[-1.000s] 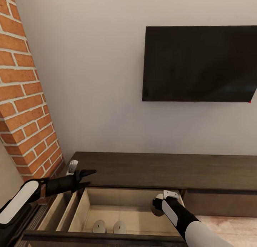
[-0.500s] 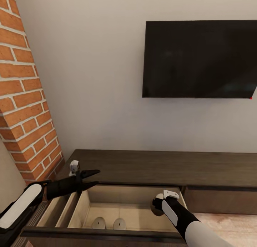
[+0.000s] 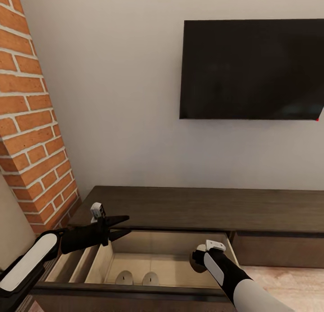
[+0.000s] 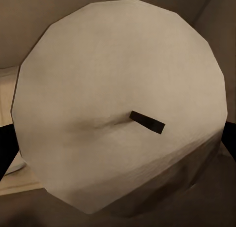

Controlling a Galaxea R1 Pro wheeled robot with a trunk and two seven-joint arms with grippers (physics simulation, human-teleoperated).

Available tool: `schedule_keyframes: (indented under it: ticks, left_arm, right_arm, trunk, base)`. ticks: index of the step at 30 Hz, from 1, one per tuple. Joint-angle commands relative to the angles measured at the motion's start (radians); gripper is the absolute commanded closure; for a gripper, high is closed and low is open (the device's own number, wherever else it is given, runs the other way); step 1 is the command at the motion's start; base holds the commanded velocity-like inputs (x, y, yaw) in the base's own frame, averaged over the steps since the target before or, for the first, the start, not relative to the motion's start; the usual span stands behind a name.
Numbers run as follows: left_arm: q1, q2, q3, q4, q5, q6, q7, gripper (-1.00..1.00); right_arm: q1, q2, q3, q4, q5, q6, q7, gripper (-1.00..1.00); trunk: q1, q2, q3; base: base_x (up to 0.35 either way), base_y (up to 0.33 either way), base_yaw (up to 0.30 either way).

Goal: Place each of the two pumpkins and all three candles from the living room inside a cabinet in the living room (use any cabinet), then make sure every cabinet is closed, and position the cauldron so it is next to a table in the living room.

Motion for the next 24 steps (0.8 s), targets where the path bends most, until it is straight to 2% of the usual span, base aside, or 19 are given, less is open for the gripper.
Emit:
schedule_keyframes:
  ticks: [1,11,19,24]
  left_arm:
    - [-0.001,0.001,-0.002,0.0,-0.005,0.0,-0.008,-1.0]
    - [0.001,0.001,-0.015,-0.037,-0.003,0.0,-0.01,-1.0]
    - [0.001,0.0,-0.016,-0.043,-0.003,0.0,-0.01,-1.0]
    - [0.001,0.001,-0.017,-0.045,-0.003,0.0,-0.01,-1.0]
  right_arm:
    - [-0.001,-0.001,0.008,-0.002,-0.011,0.003,-0.009,1.0]
    - [0.0,-0.001,0.008,-0.002,-0.011,0.003,-0.009,1.0]
    - [0.0,-0.001,0.008,-0.002,-0.011,0.003,-0.009,1.0]
    - [0.0,-0.001,0.009,-0.003,-0.011,0.003,-0.009,1.0]
  trunk:
    - [0.0,0.0,-0.001]
    - [0.038,-0.07,-0.032]
    - [0.038,-0.07,-0.032]
    - [0.038,-0.07,-0.032]
  base:
    - [0.0,0.0,0.0]
    - [0.0,0.0,0.0]
    - [0.001,0.0,0.0]
    - [0.12,0.08,0.0]
